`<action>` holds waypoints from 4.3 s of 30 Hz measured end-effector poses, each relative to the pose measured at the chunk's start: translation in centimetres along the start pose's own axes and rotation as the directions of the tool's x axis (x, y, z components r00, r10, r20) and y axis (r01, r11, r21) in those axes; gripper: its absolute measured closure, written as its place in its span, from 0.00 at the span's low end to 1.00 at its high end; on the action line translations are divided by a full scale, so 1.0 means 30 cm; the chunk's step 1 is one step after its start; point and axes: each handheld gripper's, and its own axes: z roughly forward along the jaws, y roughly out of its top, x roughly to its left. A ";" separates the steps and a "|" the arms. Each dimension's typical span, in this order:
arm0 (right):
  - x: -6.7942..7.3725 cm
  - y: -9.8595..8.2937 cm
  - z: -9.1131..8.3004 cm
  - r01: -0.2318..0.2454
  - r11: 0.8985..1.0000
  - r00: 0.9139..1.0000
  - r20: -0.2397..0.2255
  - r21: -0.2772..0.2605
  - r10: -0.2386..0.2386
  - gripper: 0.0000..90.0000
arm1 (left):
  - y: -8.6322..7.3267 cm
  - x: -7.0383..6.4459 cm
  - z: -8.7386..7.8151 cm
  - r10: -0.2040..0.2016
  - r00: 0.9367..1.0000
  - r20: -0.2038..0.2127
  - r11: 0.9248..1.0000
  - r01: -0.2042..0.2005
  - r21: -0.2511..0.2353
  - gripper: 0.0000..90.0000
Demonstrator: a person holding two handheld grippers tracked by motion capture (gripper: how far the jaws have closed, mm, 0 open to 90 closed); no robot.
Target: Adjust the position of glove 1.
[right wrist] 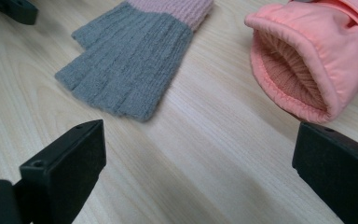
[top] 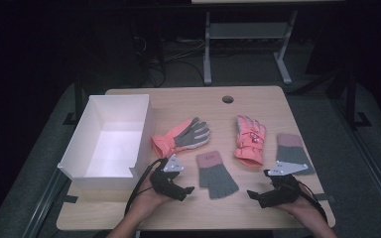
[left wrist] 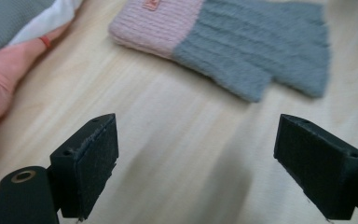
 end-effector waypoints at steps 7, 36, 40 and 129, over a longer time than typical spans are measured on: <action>0.003 0.011 -0.009 -0.005 1.000 1.000 -0.010 0.013 0.005 0.03 | -0.011 0.006 -0.005 -0.010 1.000 0.005 1.000 0.010 0.012 0.15; 0.151 0.183 0.120 0.072 0.997 0.969 -0.235 -0.033 -0.077 1.00 | -0.022 0.007 -0.026 0.008 1.000 0.016 1.000 -0.008 0.019 0.16; 0.173 0.203 0.154 0.100 0.994 0.961 -0.255 -0.034 -0.105 1.00 | -0.021 0.007 -0.026 0.009 1.000 0.017 1.000 -0.009 0.020 0.16; 0.071 0.205 0.264 0.148 0.979 0.983 -0.126 0.140 -0.131 1.00 | -0.021 -0.002 -0.022 0.000 1.000 0.029 1.000 -0.001 0.016 0.16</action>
